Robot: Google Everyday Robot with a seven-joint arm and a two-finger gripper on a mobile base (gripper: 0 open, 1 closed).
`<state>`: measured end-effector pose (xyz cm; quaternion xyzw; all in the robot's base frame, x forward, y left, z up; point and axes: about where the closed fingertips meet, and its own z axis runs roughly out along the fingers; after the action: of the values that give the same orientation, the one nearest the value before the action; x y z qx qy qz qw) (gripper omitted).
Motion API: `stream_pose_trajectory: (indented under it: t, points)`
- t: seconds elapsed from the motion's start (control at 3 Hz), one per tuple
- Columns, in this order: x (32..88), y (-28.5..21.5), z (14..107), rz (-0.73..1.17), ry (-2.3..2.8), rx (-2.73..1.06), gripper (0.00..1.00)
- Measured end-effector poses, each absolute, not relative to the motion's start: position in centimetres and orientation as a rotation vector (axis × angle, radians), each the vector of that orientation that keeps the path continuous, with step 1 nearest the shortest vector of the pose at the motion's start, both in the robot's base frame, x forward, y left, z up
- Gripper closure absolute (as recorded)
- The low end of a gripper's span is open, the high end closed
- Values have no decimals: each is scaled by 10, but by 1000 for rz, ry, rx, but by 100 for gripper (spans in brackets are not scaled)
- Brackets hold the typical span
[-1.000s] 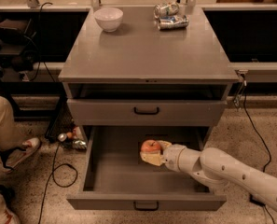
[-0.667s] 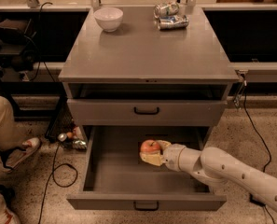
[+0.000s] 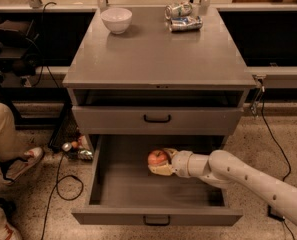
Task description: Place apple into middle drawer
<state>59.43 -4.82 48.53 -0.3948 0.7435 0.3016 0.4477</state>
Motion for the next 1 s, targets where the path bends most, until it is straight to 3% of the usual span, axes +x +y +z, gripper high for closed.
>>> stream_pose_trajectory:
  t: [1.0]
  points:
    - [596,-4,433,744,1842,-1247,100]
